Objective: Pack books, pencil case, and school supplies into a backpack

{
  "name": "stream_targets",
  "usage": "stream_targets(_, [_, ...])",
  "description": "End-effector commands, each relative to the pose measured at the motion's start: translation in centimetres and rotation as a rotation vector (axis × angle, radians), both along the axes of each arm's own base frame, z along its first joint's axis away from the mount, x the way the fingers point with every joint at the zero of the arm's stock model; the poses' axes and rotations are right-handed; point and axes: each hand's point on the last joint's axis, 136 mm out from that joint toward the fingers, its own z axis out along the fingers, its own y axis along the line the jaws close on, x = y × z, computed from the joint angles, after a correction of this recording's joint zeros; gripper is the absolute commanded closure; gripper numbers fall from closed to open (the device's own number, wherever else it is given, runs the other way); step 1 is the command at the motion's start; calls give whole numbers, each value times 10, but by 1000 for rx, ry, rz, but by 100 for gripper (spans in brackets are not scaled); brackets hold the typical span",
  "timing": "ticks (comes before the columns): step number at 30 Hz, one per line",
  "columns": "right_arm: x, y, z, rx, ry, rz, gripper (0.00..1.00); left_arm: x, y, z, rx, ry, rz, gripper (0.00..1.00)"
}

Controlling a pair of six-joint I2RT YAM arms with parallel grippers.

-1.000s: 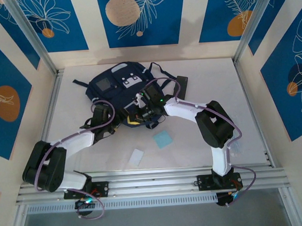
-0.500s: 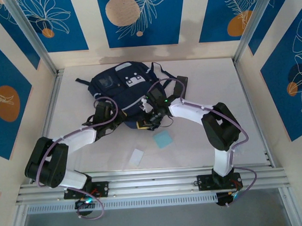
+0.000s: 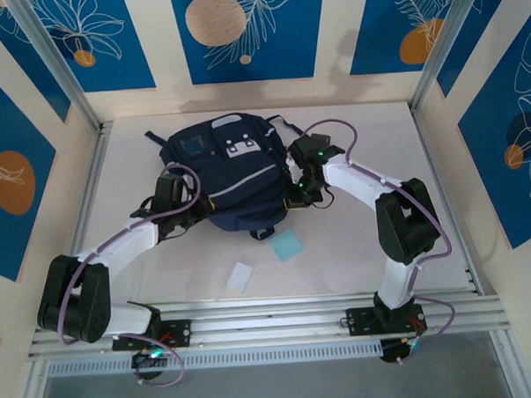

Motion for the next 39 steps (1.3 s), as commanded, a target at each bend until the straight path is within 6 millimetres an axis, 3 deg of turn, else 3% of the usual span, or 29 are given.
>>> stream_targets(1, [11,-46,3,-204,-28,-45,100,25,42,19,146,-99,78,100])
stream_targets(8, [3,52,13,131,-37,96,100,91,58,31,104,-82,131,100])
stream_targets(11, [10,87,15,231,-67,79,100,105,50,40,82,-44,102,50])
stream_targets(13, [16,107,18,310,-80,62,100,103,47,45,66,-40,99,37])
stream_targets(15, [23,124,22,375,-87,45,100,94,49,46,63,-31,107,10])
stream_targets(18, [34,142,27,427,-99,33,100,69,51,41,56,-6,113,0])
stream_targets(23, [45,165,36,505,-106,27,100,22,43,21,-52,58,140,0])
stream_targets(26, [45,177,42,551,-103,33,100,5,34,13,-137,80,182,0])
stream_targets(32, [24,196,49,621,-33,65,100,10,22,15,-205,14,297,2])
stream_targets(34, [13,199,49,644,-5,76,100,18,18,16,-217,-10,316,8])
stream_targets(36, [2,200,48,656,19,84,100,27,13,17,-230,-36,327,20])
stream_targets(39, [-13,200,48,666,46,106,100,37,4,18,-240,-66,319,51])
